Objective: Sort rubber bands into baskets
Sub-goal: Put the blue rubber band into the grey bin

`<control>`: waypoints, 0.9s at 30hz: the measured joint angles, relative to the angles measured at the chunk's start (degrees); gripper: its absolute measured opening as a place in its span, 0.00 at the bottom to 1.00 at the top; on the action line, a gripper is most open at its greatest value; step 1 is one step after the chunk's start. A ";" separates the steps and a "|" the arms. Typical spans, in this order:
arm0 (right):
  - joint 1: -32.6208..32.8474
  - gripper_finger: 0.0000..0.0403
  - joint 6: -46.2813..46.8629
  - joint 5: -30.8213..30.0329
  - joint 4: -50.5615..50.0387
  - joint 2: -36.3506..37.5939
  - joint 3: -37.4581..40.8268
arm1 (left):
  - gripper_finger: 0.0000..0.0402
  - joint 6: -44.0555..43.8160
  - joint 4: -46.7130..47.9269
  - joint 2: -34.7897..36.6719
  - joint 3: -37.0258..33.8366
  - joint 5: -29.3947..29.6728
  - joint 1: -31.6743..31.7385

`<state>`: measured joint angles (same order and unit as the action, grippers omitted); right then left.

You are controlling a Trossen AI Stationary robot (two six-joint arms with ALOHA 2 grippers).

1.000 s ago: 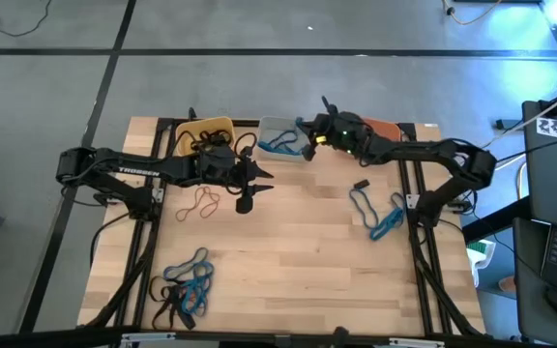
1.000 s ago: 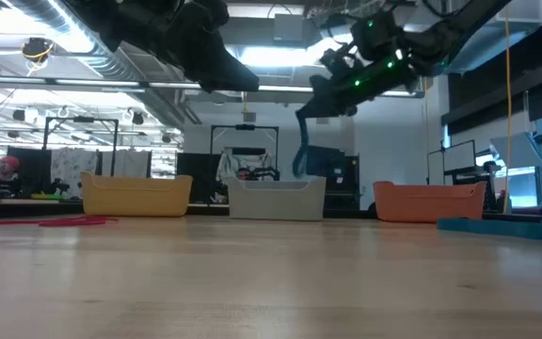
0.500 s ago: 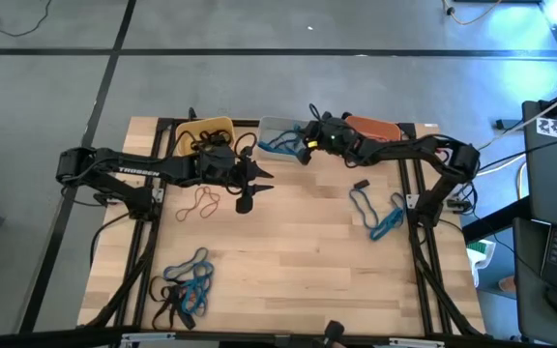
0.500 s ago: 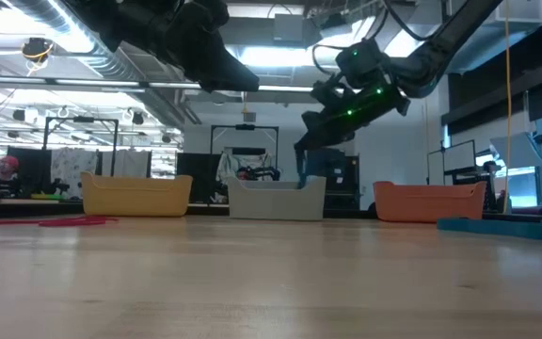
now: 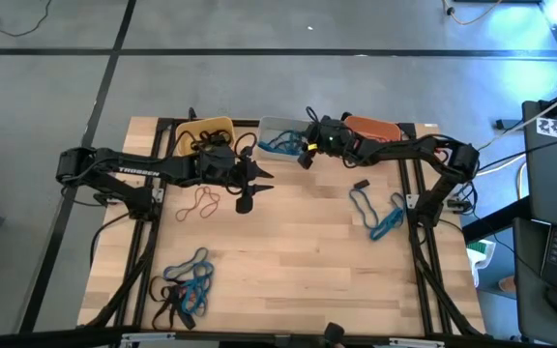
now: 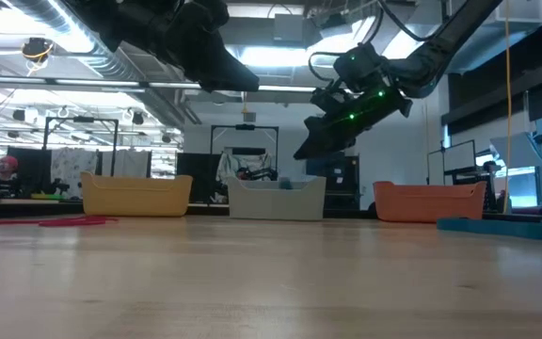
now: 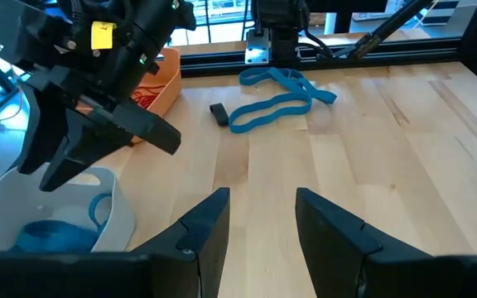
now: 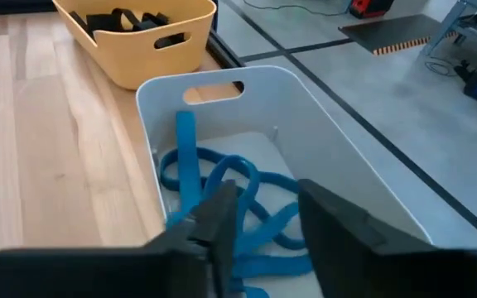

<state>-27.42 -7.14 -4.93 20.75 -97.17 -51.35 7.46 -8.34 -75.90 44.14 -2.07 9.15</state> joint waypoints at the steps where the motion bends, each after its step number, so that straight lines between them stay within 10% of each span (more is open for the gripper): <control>1: 0.01 0.38 0.00 0.00 -0.12 0.30 0.00 | 0.34 0.00 0.00 0.00 0.00 0.00 0.00; 27: 9.00 0.49 15.08 2.30 -57.52 32.13 -0.02 | 0.34 -0.27 -0.07 -0.02 0.00 0.00 0.00</control>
<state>-18.42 7.94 -2.63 -36.77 -65.04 -51.38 7.20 -8.40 -75.92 44.14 -2.07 9.15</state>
